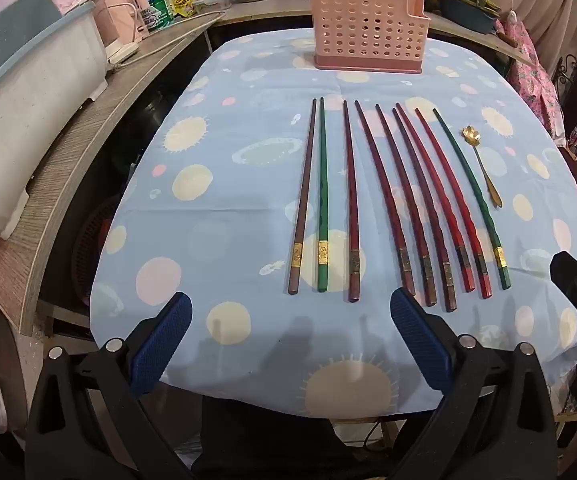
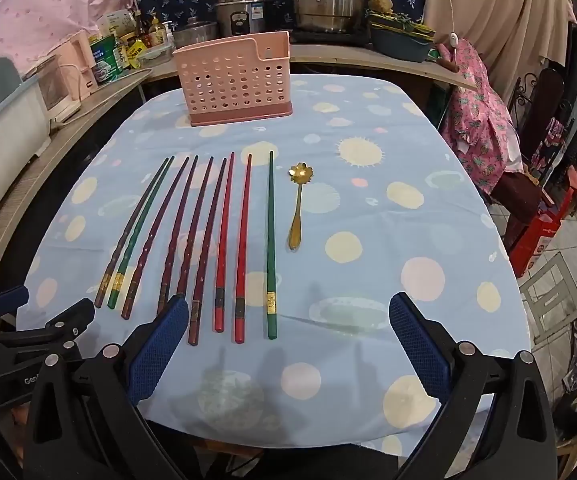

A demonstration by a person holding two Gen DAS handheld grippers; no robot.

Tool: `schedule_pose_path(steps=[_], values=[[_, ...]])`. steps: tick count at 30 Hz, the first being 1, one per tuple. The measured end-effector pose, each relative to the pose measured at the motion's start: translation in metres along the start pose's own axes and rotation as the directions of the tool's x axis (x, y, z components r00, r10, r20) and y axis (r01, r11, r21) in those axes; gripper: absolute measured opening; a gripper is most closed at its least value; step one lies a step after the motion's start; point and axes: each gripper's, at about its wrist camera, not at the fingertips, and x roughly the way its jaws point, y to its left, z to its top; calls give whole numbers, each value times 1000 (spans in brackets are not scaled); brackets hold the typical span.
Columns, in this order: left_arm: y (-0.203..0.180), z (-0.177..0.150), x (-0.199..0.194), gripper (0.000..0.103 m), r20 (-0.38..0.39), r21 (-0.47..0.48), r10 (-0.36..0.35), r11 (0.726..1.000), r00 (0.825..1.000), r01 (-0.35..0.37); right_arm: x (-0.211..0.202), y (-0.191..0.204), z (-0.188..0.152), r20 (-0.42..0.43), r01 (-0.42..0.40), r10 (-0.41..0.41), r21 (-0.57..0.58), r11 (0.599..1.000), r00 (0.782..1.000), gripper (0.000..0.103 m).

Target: Organize utensils

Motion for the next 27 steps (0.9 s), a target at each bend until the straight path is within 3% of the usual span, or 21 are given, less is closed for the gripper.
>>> schedule_pose_path(steps=[27], values=[[9, 3, -8, 95, 5, 0, 3, 1000, 1000, -3, -6, 11, -1, 0, -5, 5, -8, 1000, 1000, 96]])
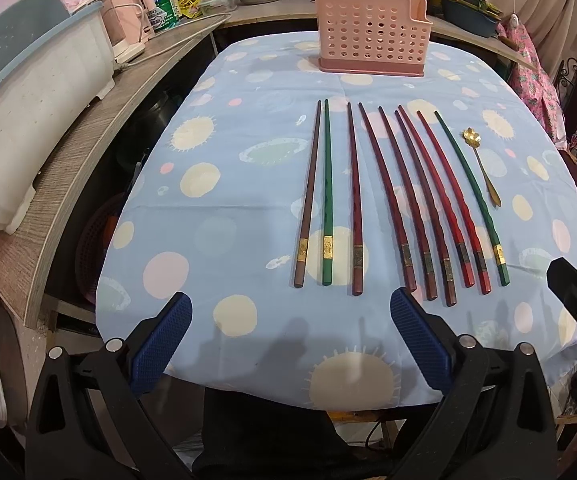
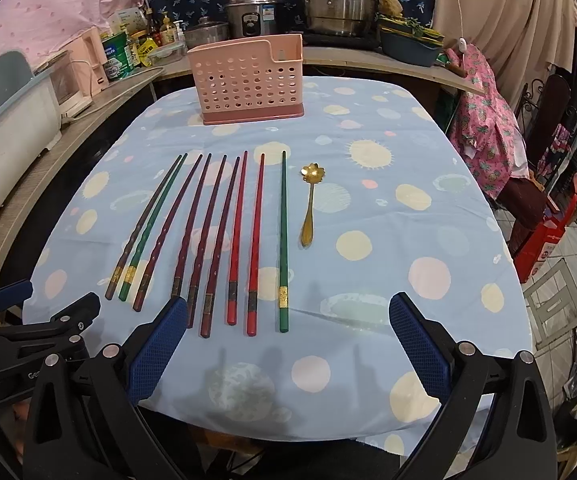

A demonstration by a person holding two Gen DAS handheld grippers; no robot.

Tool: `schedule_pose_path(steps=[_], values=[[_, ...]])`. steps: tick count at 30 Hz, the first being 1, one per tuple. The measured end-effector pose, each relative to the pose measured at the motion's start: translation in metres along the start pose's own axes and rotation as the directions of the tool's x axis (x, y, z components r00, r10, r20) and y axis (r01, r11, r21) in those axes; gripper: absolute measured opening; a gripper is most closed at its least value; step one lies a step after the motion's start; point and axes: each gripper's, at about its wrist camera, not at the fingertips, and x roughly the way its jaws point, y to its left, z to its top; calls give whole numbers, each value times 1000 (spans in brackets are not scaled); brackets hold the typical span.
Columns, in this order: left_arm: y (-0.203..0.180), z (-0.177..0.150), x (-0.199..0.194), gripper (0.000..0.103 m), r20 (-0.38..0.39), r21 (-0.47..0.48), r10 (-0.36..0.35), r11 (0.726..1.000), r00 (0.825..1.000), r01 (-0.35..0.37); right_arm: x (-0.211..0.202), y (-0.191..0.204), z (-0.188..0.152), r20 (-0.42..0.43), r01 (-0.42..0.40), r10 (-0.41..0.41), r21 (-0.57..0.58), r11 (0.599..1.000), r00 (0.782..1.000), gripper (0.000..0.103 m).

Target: Organize utensils

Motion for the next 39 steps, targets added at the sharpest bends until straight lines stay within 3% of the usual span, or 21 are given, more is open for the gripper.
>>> schedule_pose_path(steps=[39], values=[[3, -8, -16, 95, 7, 5, 7, 1000, 1000, -7, -9, -2, -7, 1, -36, 36, -22, 999, 999, 96]])
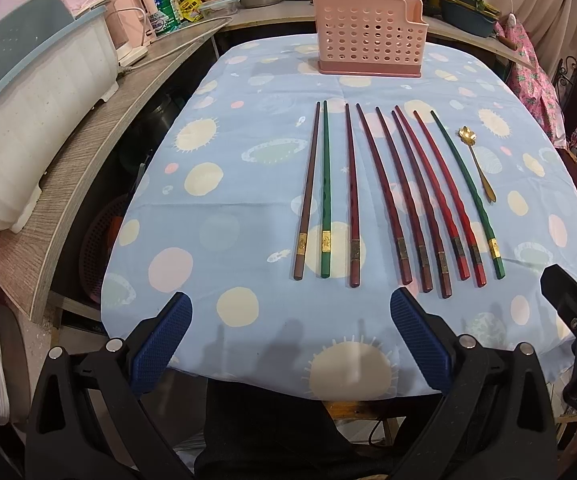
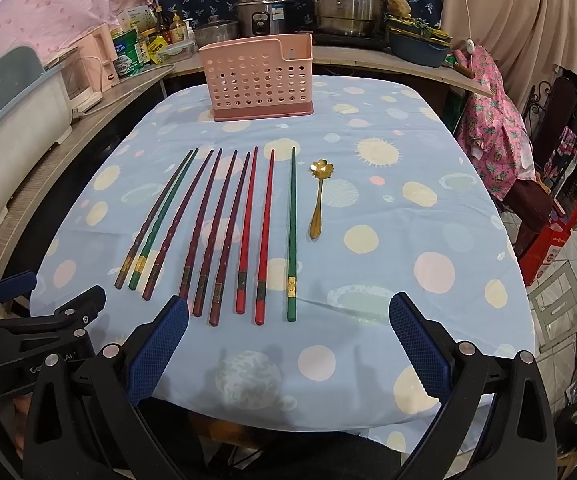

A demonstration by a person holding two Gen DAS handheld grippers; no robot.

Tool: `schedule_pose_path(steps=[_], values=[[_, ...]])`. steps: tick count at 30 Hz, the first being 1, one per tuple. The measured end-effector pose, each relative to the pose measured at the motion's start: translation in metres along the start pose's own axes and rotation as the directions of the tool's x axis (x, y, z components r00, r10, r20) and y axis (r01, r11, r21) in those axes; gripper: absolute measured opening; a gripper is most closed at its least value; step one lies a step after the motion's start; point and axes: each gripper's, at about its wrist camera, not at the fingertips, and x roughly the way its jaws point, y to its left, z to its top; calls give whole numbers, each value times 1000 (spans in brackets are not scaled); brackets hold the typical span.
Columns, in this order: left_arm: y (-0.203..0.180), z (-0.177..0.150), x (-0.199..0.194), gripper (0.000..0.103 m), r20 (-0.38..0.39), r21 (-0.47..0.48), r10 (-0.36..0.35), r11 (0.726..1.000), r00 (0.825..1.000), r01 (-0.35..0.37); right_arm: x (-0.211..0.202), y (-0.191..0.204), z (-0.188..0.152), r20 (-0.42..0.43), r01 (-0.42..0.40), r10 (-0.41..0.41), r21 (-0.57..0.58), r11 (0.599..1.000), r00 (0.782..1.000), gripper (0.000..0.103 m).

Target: Organize utensils

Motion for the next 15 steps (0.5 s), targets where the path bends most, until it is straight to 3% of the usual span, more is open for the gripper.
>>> schedule_pose_path(steps=[15], values=[[-3, -2, -1, 95, 2, 0, 3, 1000, 1000, -3, -1, 0, 0, 1, 0, 0, -1, 1000, 1000, 96]])
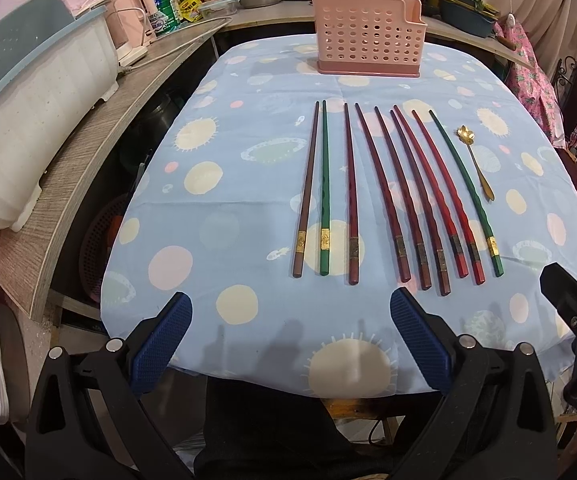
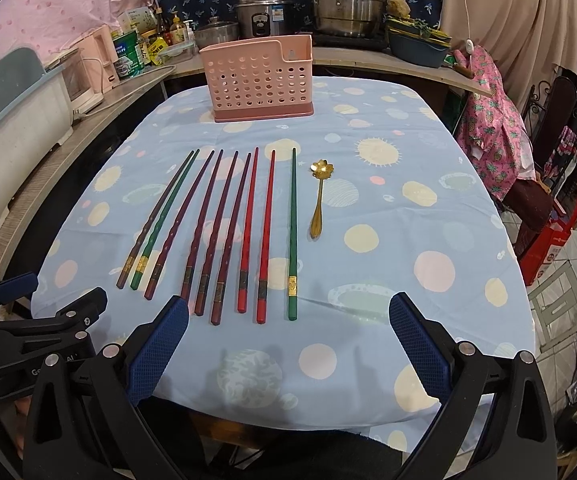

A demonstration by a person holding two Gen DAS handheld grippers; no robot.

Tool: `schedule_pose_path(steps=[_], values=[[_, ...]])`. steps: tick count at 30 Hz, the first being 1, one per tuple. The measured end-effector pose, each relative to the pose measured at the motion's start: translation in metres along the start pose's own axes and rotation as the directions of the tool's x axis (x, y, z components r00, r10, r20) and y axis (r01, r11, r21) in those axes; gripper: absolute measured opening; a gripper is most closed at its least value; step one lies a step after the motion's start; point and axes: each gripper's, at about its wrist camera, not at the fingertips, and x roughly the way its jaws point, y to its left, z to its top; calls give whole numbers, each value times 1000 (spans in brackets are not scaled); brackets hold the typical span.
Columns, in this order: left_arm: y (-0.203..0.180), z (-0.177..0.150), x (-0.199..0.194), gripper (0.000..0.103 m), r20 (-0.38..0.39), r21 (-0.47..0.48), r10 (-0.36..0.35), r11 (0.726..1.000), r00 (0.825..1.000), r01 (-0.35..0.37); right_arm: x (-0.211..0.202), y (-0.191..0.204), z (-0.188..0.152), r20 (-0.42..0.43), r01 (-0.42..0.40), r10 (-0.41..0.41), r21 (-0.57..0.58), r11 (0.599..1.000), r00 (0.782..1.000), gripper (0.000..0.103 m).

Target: Organize utensils

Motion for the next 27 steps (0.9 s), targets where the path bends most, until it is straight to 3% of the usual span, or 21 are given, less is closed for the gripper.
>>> schedule_pose_path(steps=[27], values=[[-2, -2, -1, 95, 2, -1, 0, 1000, 1000, 0, 0, -1, -1, 0, -2, 2, 2, 1000, 1000, 96]])
